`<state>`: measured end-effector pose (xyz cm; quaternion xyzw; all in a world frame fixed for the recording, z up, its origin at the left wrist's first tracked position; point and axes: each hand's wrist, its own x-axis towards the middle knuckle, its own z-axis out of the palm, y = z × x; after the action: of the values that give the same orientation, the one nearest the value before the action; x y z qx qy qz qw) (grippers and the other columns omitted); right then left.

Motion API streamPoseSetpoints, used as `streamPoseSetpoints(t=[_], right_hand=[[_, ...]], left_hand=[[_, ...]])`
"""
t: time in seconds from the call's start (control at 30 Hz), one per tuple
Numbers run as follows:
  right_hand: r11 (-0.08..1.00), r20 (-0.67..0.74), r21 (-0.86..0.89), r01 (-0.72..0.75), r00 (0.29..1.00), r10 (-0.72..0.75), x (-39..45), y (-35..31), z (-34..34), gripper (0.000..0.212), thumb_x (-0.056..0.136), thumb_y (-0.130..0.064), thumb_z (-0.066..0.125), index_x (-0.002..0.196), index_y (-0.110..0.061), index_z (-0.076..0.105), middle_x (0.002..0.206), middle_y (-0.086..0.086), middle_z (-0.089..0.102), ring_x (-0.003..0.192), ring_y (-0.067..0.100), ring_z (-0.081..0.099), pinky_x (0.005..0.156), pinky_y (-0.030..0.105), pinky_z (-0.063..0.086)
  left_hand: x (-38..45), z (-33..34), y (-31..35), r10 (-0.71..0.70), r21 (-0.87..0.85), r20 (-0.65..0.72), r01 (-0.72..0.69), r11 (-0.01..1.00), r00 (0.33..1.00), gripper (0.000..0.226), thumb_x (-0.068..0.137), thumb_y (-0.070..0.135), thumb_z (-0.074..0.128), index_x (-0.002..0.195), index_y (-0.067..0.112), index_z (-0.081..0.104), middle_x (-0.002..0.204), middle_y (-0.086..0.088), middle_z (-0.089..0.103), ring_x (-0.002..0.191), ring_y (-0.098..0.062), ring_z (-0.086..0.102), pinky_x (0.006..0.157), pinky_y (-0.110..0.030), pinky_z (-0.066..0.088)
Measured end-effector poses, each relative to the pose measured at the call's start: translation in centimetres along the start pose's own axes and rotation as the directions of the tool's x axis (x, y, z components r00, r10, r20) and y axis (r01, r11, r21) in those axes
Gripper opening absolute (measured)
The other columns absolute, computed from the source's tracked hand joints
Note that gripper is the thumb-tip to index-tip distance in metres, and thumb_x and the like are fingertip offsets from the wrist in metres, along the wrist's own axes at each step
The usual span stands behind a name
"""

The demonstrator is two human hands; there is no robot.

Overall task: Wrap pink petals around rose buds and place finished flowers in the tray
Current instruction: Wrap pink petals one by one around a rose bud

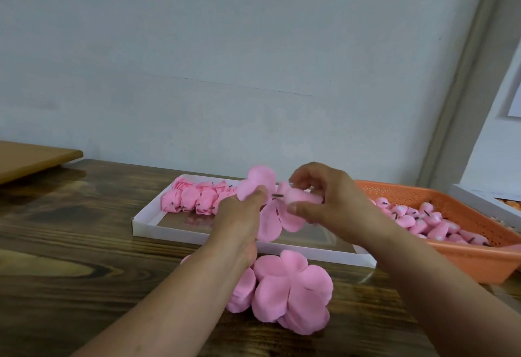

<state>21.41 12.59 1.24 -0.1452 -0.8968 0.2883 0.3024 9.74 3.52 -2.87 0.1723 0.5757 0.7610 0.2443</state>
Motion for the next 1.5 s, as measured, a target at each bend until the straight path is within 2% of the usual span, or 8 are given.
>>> streamPoseSetpoints(t=[0.17,0.27,0.57,0.77,1.03,1.2,1.4,1.5], right_hand=[[0.968,-0.003,-0.226,0.111,0.993,-0.115,-0.5,-0.4,0.4,0.032,0.082,0.001,0.058,0.106,-0.018,0.068,0.102,-0.008,0.059,0.087,-0.001,0.054,0.07,0.004,0.038],[0.946,-0.044,-0.3,0.123,0.989,-0.143,-0.8,-0.7,0.6,0.033,0.08,0.003,0.056,0.105,-0.014,0.068,0.098,-0.004,0.061,0.076,-0.002,0.052,0.067,0.004,0.036],[0.913,-0.13,-0.368,0.174,0.963,-0.236,-1.1,-1.3,1.0,0.013,0.08,-0.004,0.061,0.092,-0.007,0.067,0.085,0.004,0.062,0.072,0.016,0.051,0.065,0.026,0.042],[0.901,-0.167,-0.39,0.189,0.948,-0.271,-1.2,-1.5,1.0,0.007,0.079,-0.008,0.063,0.085,-0.007,0.067,0.078,0.005,0.061,0.069,0.019,0.052,0.062,0.037,0.045],[0.849,-0.07,-0.476,0.228,0.953,-0.295,-1.5,-1.5,1.5,0.009,0.078,-0.006,0.062,0.085,-0.006,0.068,0.083,0.008,0.059,0.072,0.029,0.055,0.061,0.046,0.047],[0.838,-0.081,-0.516,0.177,0.964,-0.254,-1.2,-1.4,1.7,0.024,0.084,-0.016,0.061,0.106,-0.012,0.068,0.095,0.007,0.06,0.085,0.028,0.057,0.07,0.042,0.048],[0.909,-0.136,-0.401,0.115,0.974,-0.183,-1.2,-1.4,1.5,0.015,0.078,-0.009,0.064,0.093,-0.01,0.065,0.081,0.0,0.056,0.074,0.018,0.049,0.065,0.031,0.04],[0.912,-0.105,-0.384,0.144,0.974,-0.198,-1.2,-1.6,1.4,0.016,0.08,-0.007,0.063,0.094,-0.012,0.069,0.08,-0.003,0.056,0.073,0.014,0.049,0.066,0.028,0.04]], left_hand=[[0.0,0.0,0.0,0.002,0.011,0.001,-0.002,1.0,1.0,0.014,0.091,0.028,0.06,0.094,0.015,0.064,0.079,0.003,0.064,0.067,-0.011,0.059,0.05,-0.023,0.04],[0.2,-0.1,-0.1,-0.006,0.025,0.003,0.005,1.0,1.0,0.015,0.091,0.028,0.061,0.095,0.015,0.064,0.079,0.003,0.063,0.068,-0.011,0.058,0.052,-0.023,0.041],[0.3,0.1,-0.3,0.033,0.045,0.045,-0.035,0.998,0.998,0.008,0.091,0.022,0.059,0.084,0.022,0.063,0.09,-0.002,0.069,0.092,-0.024,0.067,0.086,-0.042,0.055],[0.3,-0.2,0.0,0.066,0.058,0.029,-0.067,0.996,0.997,0.011,0.092,0.026,0.059,0.084,0.02,0.063,0.083,0.001,0.065,0.075,-0.016,0.06,0.061,-0.026,0.046],[-0.2,-0.2,0.5,0.05,0.071,0.079,-0.056,0.996,0.996,0.018,0.091,0.029,0.059,0.077,0.022,0.066,0.07,0.009,0.066,0.064,-0.007,0.06,0.052,-0.022,0.041],[-0.5,-0.1,0.3,0.064,0.078,0.118,-0.073,0.994,0.991,0.02,0.093,0.03,0.057,0.077,0.022,0.067,0.063,0.011,0.065,0.054,-0.003,0.059,0.035,-0.01,0.038],[-0.6,0.0,0.0,-0.021,-0.069,0.141,0.031,0.997,0.99,0.025,0.085,0.028,0.068,0.101,0.009,0.069,0.091,-0.009,0.073,0.08,-0.022,0.069,0.066,-0.029,0.052],[-0.5,0.0,-0.1,-0.02,-0.118,0.189,0.043,0.992,0.982,0.014,0.084,0.023,0.07,0.088,0.011,0.074,0.084,-0.008,0.075,0.071,-0.019,0.07,0.06,-0.025,0.053]])
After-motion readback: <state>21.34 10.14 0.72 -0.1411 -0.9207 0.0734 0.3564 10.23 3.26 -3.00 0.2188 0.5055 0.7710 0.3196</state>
